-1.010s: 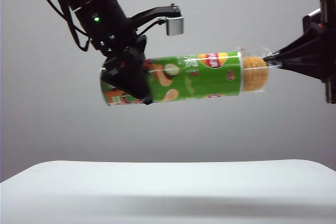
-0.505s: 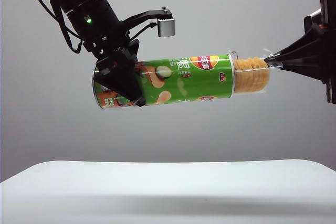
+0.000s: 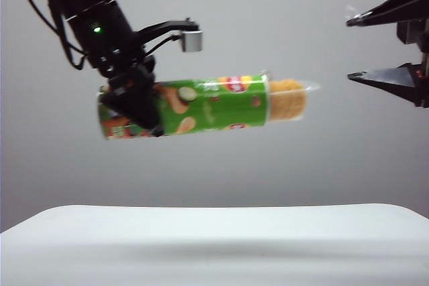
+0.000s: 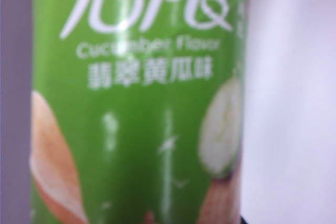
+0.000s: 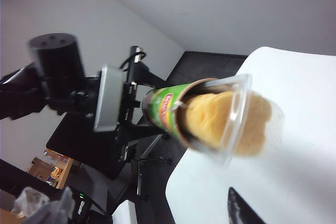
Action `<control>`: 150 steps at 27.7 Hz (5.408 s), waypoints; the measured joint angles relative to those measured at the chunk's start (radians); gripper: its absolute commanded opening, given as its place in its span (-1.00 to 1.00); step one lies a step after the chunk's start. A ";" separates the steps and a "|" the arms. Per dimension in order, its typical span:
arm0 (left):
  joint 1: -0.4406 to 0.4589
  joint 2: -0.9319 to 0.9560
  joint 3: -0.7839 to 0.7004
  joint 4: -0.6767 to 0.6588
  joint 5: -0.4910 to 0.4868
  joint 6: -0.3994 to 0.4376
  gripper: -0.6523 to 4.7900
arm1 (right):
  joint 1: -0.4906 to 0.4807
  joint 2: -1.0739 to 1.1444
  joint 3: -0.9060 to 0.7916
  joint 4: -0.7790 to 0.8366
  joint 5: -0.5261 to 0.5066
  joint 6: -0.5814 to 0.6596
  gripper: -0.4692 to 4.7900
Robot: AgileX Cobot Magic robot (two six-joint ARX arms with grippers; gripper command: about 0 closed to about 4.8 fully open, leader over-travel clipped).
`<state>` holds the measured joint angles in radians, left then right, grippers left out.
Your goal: Pick up the green tub of chips from the desk, pull out the transparent container with the chips inside partially, and then place the chips back on the desk.
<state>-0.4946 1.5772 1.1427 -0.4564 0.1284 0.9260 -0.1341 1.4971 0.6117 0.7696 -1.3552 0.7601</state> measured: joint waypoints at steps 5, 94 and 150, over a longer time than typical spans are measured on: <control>0.098 0.000 0.000 -0.056 0.077 -0.001 0.11 | -0.061 -0.008 0.000 0.000 -0.002 0.003 0.45; 0.027 0.042 -0.175 0.076 0.015 -0.114 1.00 | 0.390 -0.924 -0.177 -1.014 1.152 -0.589 0.22; 0.269 -1.576 -1.115 0.423 -0.181 -0.871 -0.47 | 0.383 -1.497 -0.537 -0.943 1.517 -0.529 -0.79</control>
<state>-0.2253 0.0013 0.0280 -0.0338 -0.0525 0.0551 0.2493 0.0002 0.0742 -0.1734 0.1619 0.2310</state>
